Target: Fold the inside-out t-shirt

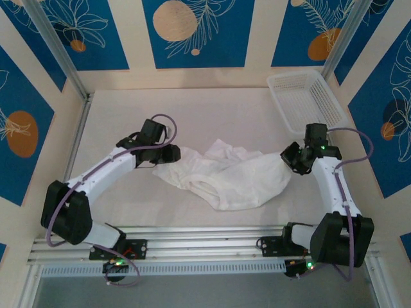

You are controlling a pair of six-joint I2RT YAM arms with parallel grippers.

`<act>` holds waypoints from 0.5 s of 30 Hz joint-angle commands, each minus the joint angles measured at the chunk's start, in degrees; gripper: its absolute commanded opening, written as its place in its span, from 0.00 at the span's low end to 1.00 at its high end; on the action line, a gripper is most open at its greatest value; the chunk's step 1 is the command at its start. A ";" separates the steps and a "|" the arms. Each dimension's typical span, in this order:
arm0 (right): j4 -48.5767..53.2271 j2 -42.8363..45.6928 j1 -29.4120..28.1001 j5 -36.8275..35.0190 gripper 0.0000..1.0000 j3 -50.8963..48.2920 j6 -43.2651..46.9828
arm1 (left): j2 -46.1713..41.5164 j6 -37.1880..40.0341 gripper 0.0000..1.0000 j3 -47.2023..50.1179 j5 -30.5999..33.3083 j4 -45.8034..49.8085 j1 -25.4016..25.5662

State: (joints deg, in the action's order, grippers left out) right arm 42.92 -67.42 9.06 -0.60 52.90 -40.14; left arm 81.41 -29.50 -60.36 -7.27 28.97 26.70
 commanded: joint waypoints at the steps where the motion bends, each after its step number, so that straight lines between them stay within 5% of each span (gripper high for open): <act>1: -2.06 2.42 0.45 5.65 0.00 0.45 3.45 | -4.43 2.95 0.40 0.00 6.00 2.10 -2.67; 8: -1.09 4.38 0.09 8.73 0.00 0.38 3.25 | -8.78 -7.58 0.29 13.54 -5.75 -2.24 -14.17; 12: -1.29 5.36 -0.27 9.08 0.00 -0.51 3.01 | -4.49 -9.46 0.28 16.46 -12.43 -8.49 -14.65; 15: -1.13 5.46 -0.45 9.80 0.00 -0.70 3.37 | -2.30 -9.98 0.38 18.19 -14.47 -15.14 -14.66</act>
State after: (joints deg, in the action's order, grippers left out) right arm 41.54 -62.89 9.02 6.70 52.86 -37.82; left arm 78.02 -37.71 -43.07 -15.99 22.20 12.16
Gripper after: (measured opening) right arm 0.065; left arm 0.374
